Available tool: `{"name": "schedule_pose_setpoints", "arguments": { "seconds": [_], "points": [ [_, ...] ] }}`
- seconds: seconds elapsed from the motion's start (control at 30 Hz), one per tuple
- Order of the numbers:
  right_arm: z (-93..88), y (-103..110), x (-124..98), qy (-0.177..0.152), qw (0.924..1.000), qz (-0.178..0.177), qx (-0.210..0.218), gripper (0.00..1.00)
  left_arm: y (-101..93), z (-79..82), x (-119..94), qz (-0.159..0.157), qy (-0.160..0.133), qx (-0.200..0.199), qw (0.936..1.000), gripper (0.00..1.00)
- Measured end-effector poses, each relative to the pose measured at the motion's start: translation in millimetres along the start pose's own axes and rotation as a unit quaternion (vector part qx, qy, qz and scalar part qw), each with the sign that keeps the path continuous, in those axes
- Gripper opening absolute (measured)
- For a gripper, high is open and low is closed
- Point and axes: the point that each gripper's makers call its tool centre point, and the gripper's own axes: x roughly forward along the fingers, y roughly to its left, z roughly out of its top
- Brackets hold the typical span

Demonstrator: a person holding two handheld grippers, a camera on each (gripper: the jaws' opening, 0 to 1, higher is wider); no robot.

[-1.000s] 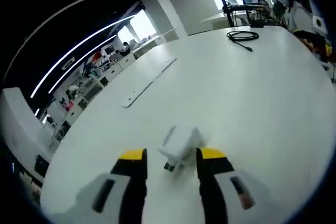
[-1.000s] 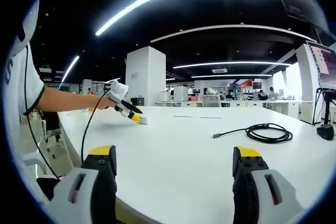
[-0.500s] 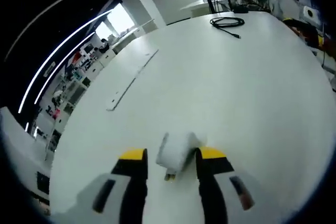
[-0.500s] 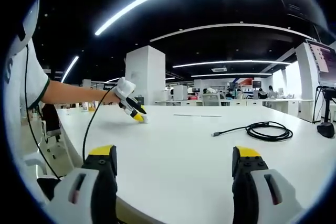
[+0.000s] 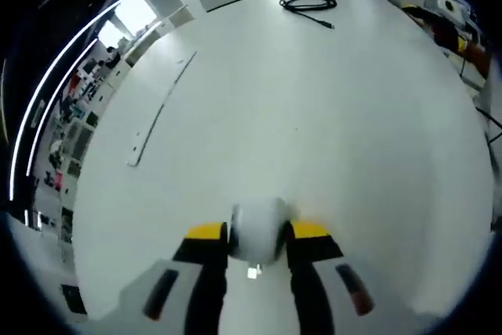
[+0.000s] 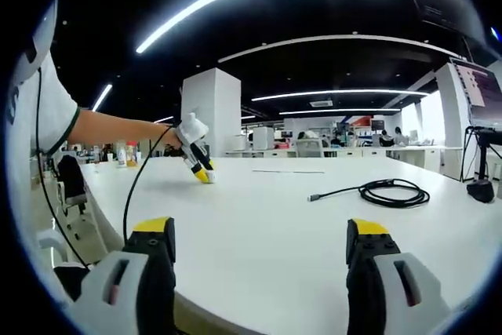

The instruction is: Plug the desk Type‑C cable into the charger adapter.

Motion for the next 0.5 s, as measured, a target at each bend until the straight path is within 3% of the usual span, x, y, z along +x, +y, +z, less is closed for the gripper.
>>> {"name": "schedule_pose_setpoints", "arguments": {
  "seconds": [0.23, 0.37, 0.5],
  "points": [
    [-3.1, -3, 1, 0.002, 1.0000, -0.003, 0.005, 0.90, -8.5, -4.8, -1, -0.046, 0.059, 0.031, 0.9967, 0.26],
    [-3.0, -3, 2, 0.000, 1.0000, -0.004, 0.006, 0.90, -5.9, -1.0, 3, -0.069, 0.073, 0.030, 0.9945, 0.26],
    [-5.7, -3, 1, 0.003, 1.0000, -0.005, 0.007, 0.90, -16.1, -5.0, 1, -0.106, 0.082, 0.017, 0.9909, 0.25]
  ]
}}
